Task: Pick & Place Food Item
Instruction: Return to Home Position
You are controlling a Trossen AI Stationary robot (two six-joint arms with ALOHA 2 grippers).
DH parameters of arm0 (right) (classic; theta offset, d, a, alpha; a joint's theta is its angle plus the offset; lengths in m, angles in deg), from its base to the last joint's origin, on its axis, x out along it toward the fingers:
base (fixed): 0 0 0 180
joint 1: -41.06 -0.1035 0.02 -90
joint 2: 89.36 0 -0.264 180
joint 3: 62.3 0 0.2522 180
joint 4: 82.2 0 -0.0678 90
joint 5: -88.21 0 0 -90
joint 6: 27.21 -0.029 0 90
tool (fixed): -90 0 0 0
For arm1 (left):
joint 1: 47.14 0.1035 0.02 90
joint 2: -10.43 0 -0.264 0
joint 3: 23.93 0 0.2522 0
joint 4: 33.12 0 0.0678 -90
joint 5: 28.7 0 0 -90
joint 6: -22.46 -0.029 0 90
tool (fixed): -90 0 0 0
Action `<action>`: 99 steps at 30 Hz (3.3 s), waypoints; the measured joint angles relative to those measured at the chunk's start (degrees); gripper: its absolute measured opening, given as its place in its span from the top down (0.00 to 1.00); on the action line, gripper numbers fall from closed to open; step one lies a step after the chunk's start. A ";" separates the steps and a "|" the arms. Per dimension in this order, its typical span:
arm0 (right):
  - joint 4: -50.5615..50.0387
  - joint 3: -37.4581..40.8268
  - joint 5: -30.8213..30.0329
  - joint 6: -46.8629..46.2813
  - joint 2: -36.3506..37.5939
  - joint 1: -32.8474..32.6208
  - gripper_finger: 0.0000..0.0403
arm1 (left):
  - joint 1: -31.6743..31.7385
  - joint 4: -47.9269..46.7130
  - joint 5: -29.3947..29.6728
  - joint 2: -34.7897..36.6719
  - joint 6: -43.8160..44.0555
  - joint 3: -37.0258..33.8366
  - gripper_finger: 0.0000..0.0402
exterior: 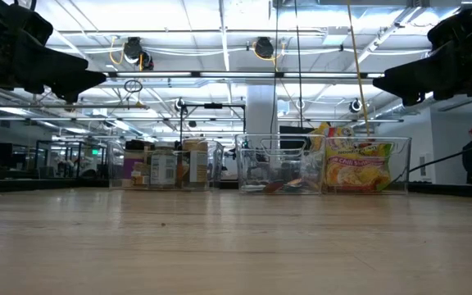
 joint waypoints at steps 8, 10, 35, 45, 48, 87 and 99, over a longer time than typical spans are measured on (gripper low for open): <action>3.18 0.00 0.14 0.09 0.00 0.00 0.55 | 0.00 0.04 0.04 0.00 -4.61 -0.02 0.35; 4.39 0.00 0.10 0.09 0.00 0.00 0.55 | 0.00 0.07 0.03 0.00 -4.09 -0.02 0.35; 6.07 0.00 0.19 0.07 0.00 0.00 0.55 | 0.00 0.09 0.04 0.00 -2.67 -0.02 0.35; 6.10 0.00 0.19 0.07 0.00 -0.02 0.55 | 0.00 0.09 0.04 0.00 -2.55 -0.02 0.35; 6.11 0.00 0.19 0.07 0.00 -0.02 0.55 | 0.00 0.09 0.04 0.00 -2.41 -0.02 0.35; 6.11 0.00 0.21 0.05 0.00 -0.02 0.55 | 0.00 0.09 0.04 0.00 -2.55 -0.04 0.35; 6.11 0.00 0.21 0.05 0.00 -0.02 0.55 | 0.00 0.09 0.04 0.00 -2.48 -0.02 0.35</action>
